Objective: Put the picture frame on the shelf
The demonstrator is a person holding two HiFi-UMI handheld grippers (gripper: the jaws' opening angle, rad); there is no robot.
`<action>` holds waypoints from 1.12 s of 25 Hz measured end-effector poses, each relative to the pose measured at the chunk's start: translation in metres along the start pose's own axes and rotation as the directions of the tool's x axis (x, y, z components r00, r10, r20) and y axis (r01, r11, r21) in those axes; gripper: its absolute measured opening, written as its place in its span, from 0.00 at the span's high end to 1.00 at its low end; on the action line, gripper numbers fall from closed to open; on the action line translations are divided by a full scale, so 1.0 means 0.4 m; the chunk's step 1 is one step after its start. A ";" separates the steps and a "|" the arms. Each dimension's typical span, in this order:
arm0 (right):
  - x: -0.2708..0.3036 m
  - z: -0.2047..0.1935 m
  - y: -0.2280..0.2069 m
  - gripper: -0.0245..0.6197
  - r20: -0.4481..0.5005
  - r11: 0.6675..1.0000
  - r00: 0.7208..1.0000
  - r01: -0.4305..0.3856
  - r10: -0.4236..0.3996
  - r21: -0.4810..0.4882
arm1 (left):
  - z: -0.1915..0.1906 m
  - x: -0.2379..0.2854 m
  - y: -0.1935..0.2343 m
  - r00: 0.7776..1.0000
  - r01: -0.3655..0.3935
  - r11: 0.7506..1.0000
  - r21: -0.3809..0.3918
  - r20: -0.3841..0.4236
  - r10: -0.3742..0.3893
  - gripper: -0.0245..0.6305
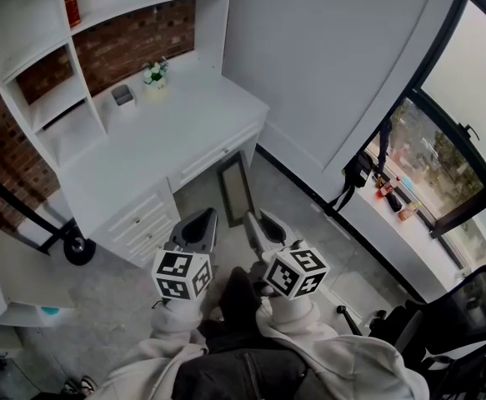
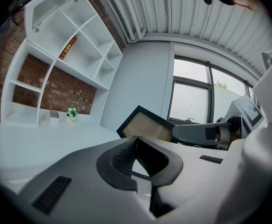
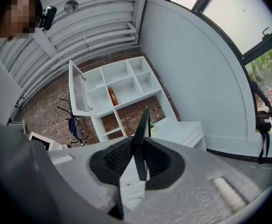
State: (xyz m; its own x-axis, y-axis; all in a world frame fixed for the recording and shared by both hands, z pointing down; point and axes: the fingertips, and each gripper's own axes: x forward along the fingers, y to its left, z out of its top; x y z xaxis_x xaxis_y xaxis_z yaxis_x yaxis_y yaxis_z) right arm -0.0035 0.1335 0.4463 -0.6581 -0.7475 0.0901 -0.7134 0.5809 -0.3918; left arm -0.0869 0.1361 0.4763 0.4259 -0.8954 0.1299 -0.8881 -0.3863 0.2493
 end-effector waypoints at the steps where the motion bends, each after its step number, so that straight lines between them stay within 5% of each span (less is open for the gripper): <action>1: -0.002 -0.003 -0.002 0.85 0.002 1.000 1.000 0.003 -0.003 0.004 | -0.005 0.000 -0.003 1.000 0.005 1.000 0.001 -0.004 -0.005 0.96; 28: 0.226 0.116 -0.179 0.85 0.032 0.999 0.999 0.006 -0.007 0.041 | 0.075 0.255 0.132 0.999 -0.045 0.999 0.025 -0.005 0.046 0.96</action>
State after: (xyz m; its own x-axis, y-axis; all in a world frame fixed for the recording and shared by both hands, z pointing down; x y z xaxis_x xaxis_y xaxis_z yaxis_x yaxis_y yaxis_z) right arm -0.0009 0.0094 0.4401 -0.6448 -0.7618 0.0633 -0.7071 0.5629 -0.4281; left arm -0.0954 0.0178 0.4740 0.3858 -0.9109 0.1459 -0.9105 -0.3506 0.2192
